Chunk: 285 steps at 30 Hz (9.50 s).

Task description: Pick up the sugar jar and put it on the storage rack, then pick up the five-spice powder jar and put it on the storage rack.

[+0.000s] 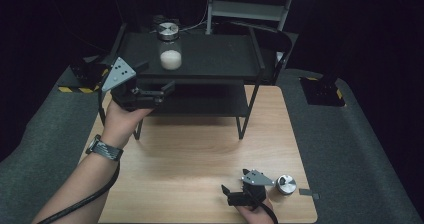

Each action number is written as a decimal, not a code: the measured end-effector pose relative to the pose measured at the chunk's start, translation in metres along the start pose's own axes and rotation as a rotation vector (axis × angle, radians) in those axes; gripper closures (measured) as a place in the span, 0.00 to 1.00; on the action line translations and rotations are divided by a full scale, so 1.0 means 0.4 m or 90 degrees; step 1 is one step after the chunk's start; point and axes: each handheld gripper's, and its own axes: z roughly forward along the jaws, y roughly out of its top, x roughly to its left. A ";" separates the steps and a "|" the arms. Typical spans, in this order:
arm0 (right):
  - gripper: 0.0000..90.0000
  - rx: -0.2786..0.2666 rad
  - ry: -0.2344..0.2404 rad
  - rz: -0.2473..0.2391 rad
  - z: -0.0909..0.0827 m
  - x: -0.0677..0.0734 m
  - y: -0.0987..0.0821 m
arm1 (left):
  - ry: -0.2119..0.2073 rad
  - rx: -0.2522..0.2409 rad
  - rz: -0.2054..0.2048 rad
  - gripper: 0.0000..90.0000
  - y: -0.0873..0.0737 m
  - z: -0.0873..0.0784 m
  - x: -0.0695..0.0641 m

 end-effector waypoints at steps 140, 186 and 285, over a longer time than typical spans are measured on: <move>0.01 -0.177 -0.218 -0.010 -0.249 0.066 -0.082 | -0.042 0.297 0.006 0.01 -0.506 -0.186 -0.140; 0.38 -0.202 -0.200 0.054 -0.262 -0.026 -0.214 | -0.045 0.306 0.004 0.01 -0.502 -0.180 -0.137; 0.39 -0.260 -0.059 -0.021 -0.161 0.046 0.268 | -0.049 0.294 0.005 0.01 -0.508 -0.185 -0.136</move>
